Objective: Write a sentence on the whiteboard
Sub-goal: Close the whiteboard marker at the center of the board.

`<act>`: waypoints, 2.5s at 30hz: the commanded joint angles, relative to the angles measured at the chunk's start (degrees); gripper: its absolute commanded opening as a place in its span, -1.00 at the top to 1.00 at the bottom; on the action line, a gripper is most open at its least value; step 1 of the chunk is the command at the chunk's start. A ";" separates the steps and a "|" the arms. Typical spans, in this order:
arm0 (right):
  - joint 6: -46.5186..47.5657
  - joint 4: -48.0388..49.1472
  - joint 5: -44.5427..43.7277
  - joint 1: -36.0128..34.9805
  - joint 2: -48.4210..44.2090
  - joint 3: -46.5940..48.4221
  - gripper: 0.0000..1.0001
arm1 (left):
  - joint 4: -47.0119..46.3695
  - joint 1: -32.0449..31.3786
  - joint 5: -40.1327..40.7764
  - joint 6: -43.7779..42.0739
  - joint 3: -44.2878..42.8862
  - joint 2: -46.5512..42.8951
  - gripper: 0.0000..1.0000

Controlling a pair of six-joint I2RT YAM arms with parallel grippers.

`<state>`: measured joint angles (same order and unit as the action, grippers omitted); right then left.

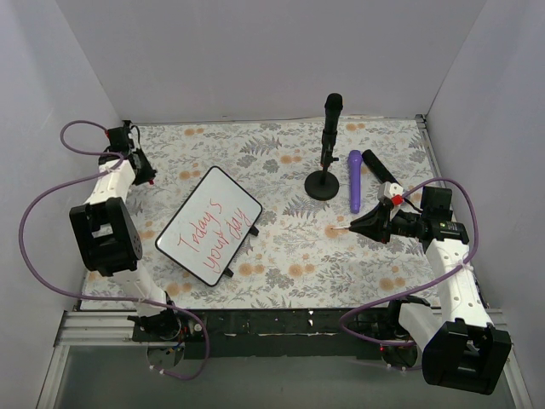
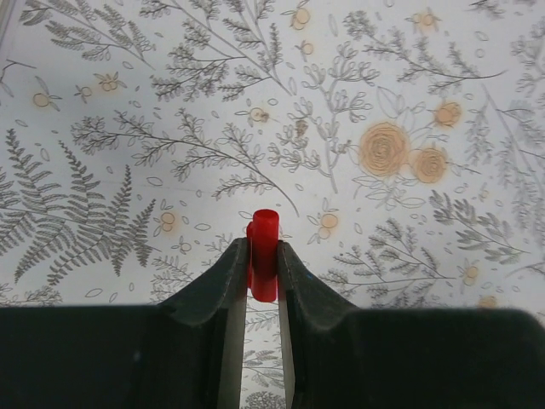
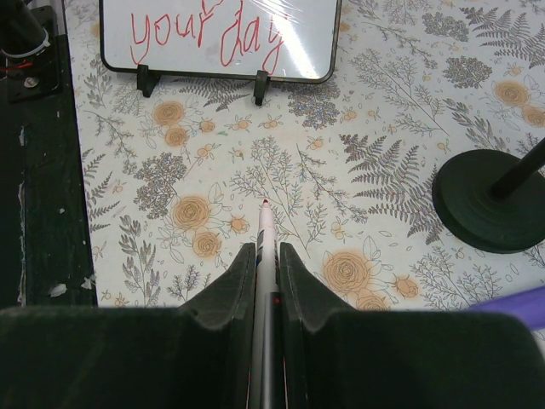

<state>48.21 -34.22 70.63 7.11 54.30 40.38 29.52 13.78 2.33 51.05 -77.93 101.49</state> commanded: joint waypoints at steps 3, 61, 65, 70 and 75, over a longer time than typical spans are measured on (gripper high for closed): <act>0.31 0.12 0.47 0.18 -0.78 0.58 0.97 | -0.60 0.19 -9.34 2.39 -0.56 -8.06 1.00; -3.21 2.49 -2.16 6.68 0.98 0.84 0.97 | 1.51 -78.12 8.59 4.77 15.70 2.57 0.31; -3.12 2.49 -1.81 6.77 1.24 0.49 0.97 | -0.69 -77.94 3.75 2.92 17.28 1.16 0.33; -3.29 1.96 -0.76 6.51 2.91 -0.04 0.97 | -2.36 -76.62 -2.23 1.08 18.60 1.43 0.63; -7.33 4.59 0.65 5.28 6.15 -2.32 0.97 | -2.88 -76.45 -4.35 0.02 20.27 0.38 1.00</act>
<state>44.36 -32.42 68.66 13.37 58.24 39.90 24.08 -62.52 3.33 52.38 -61.69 101.62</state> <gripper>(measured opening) 0.184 0.097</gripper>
